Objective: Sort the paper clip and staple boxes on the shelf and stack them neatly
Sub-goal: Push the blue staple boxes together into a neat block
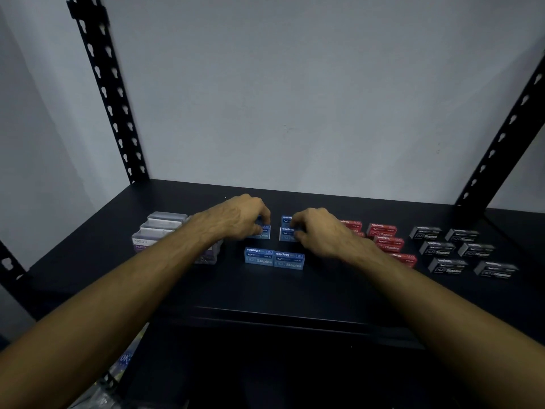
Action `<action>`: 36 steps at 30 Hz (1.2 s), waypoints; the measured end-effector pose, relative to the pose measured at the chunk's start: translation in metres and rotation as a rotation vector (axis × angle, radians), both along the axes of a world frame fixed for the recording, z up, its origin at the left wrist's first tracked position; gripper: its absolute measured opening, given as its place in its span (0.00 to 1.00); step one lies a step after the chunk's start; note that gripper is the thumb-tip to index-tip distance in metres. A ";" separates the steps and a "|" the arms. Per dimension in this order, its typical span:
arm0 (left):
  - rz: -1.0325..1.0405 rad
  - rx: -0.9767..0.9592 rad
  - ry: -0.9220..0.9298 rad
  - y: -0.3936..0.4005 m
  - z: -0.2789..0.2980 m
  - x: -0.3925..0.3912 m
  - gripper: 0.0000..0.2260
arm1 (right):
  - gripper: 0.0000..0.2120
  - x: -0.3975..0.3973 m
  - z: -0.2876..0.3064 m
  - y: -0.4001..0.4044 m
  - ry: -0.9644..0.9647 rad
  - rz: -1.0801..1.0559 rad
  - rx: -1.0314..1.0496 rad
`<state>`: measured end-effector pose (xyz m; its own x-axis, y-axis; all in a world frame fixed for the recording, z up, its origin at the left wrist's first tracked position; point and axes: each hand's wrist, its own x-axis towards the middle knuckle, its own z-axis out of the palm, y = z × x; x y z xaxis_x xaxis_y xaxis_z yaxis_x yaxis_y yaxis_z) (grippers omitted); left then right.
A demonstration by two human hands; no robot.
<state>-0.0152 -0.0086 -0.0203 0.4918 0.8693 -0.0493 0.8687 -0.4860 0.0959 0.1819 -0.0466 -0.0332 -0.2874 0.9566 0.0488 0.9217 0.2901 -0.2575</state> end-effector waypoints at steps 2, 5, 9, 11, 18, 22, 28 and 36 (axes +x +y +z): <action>-0.007 -0.026 -0.034 0.001 -0.001 0.002 0.10 | 0.10 0.000 -0.002 0.002 0.020 0.006 -0.004; -0.023 -0.041 -0.070 -0.001 -0.002 0.005 0.09 | 0.09 -0.001 -0.002 0.003 0.056 0.029 -0.010; -0.054 -0.025 -0.091 -0.006 -0.003 0.008 0.09 | 0.08 -0.003 -0.002 0.003 0.068 0.045 -0.017; -0.061 -0.025 -0.096 -0.006 -0.003 0.008 0.09 | 0.07 -0.003 -0.003 0.003 0.075 0.050 -0.016; -0.068 -0.064 -0.107 -0.008 -0.001 0.005 0.10 | 0.05 -0.002 -0.002 0.002 0.085 0.076 -0.042; -0.099 -0.106 -0.131 -0.008 -0.002 0.001 0.09 | 0.07 -0.001 0.000 -0.005 0.097 0.076 -0.075; -0.119 -0.149 -0.160 -0.014 -0.001 -0.005 0.08 | 0.11 -0.005 0.004 -0.014 0.126 0.060 -0.091; -0.117 -0.212 -0.201 -0.021 0.001 -0.010 0.09 | 0.12 -0.005 0.005 -0.022 0.146 0.048 -0.144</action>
<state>-0.0249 -0.0297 -0.0196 0.6063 0.7869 -0.1148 0.7613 -0.5326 0.3698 0.1770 -0.0684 -0.0279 -0.3330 0.9419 -0.0429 0.8576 0.2837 -0.4290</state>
